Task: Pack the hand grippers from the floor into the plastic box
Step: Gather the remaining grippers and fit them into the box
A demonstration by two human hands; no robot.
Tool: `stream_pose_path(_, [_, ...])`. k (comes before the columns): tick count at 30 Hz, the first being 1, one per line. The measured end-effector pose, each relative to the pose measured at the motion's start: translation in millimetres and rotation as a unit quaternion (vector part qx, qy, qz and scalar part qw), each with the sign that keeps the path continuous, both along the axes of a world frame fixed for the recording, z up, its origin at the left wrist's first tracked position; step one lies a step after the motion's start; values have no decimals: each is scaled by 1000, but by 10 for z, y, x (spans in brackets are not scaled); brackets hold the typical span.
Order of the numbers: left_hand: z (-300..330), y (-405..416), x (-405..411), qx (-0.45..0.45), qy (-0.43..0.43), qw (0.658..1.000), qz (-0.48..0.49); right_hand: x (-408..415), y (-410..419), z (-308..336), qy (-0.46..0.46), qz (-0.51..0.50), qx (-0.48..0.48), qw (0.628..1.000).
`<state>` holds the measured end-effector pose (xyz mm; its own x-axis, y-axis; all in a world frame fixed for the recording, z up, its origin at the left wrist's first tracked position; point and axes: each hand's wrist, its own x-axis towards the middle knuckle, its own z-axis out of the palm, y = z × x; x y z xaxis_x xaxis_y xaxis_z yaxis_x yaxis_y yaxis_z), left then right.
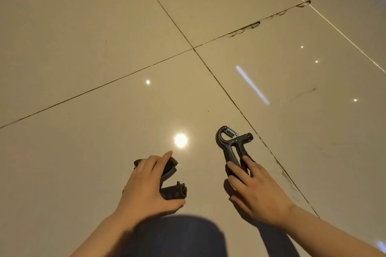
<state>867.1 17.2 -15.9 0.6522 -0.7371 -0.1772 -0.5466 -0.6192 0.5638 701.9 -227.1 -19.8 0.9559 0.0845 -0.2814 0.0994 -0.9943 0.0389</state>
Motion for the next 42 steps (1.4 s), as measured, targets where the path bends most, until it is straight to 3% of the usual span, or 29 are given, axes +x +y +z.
stream_pose_path(2, [138,-7,-159,-42,46,997,38,45,-7,-21,-39,-138,13,990])
stream_pose_path(4, [284,-12,-287,-73,68,993,61,130,-29,-24,-49,-293,23,955])
stream_pose_path(6, [407,-14,-399,-81,61,992,73,184,-33,-47,-22,-335,24,942])
stream_pose_path(13, [852,-45,-780,-99,45,993,51,-62,48,-12,9,-337,119,934])
stream_pose_path(23, [1390,374,-1899,-169,7,985,33,-1084,395,580,-65,-394,241,884])
stream_pose_path(32, [1825,856,-3061,-204,-35,978,35,-2273,825,1273,-72,-381,224,894])
stream_pose_path(38, [2434,1045,-3898,-247,-62,966,44,-3423,1183,2023,-148,-393,208,883])
stream_pose_path(42, [2961,1000,-4562,-264,-81,961,4,-4430,1458,2704,-198,-327,173,908])
